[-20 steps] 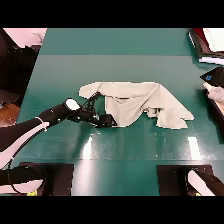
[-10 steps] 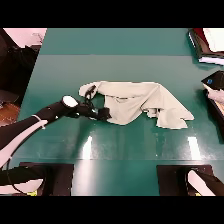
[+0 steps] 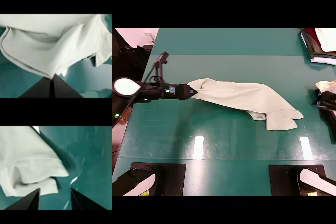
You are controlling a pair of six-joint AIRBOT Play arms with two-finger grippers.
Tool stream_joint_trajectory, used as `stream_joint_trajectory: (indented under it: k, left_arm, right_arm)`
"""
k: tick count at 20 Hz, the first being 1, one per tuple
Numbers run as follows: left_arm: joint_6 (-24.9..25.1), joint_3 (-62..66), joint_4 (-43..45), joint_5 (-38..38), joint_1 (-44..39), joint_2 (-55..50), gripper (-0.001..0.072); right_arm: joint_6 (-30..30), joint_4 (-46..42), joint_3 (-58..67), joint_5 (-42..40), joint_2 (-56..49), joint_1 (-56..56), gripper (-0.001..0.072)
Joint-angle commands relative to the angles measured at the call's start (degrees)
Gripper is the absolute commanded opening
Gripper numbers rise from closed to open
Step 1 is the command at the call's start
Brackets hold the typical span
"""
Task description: Fold the shirts.
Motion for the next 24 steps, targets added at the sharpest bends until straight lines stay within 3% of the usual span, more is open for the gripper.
stream_joint_trajectory:
  k: [1, 6, 11, 13, 16, 17, 18, 24]
  left_arm:
    - [-0.09, 0.42, 4.94, -2.25, 1.75, 3.06, 0.0023]
    - [-0.17, 0.42, 4.94, -2.21, 1.75, 3.02, 0.0023]
    - [-0.24, 0.42, 4.92, -2.23, 1.75, 3.02, 0.0023]
    - [-0.24, 0.42, 4.92, -2.27, 1.75, 3.02, 0.0023]
    - [-0.24, 0.39, 4.92, -2.34, 1.75, 3.02, 0.0023]
    - [-0.24, 0.42, 4.92, -2.36, 1.75, 3.02, 0.0023]
    - [-0.24, 0.42, 4.92, -2.40, 1.75, 3.02, 0.0023]
    - [-1.60, 4.94, 5.57, 1.07, 1.77, 3.19, 0.0022]
  right_arm:
    - [-0.83, 7.02, -7.13, -2.40, -4.87, -6.43, 0.0429]
    - [-5.57, 20.98, -16.35, -7.37, -8.07, -10.91, 0.0429]
    - [-6.34, 20.83, -18.16, -9.46, -8.41, -6.71, 0.0427]
    - [-6.34, 20.79, -18.08, -9.60, -8.41, -5.11, 0.0316]
    - [-6.38, 20.74, -18.08, -9.33, -8.41, -3.17, 0.0270]
    - [-6.99, 20.79, -18.08, -9.25, -8.39, -2.99, 0.0106]
    - [-7.54, 20.76, -18.08, -9.20, -8.37, -2.67, 0.0020]
    - [-7.80, 21.07, -12.90, -13.75, 0.90, -2.67, 0.0017]
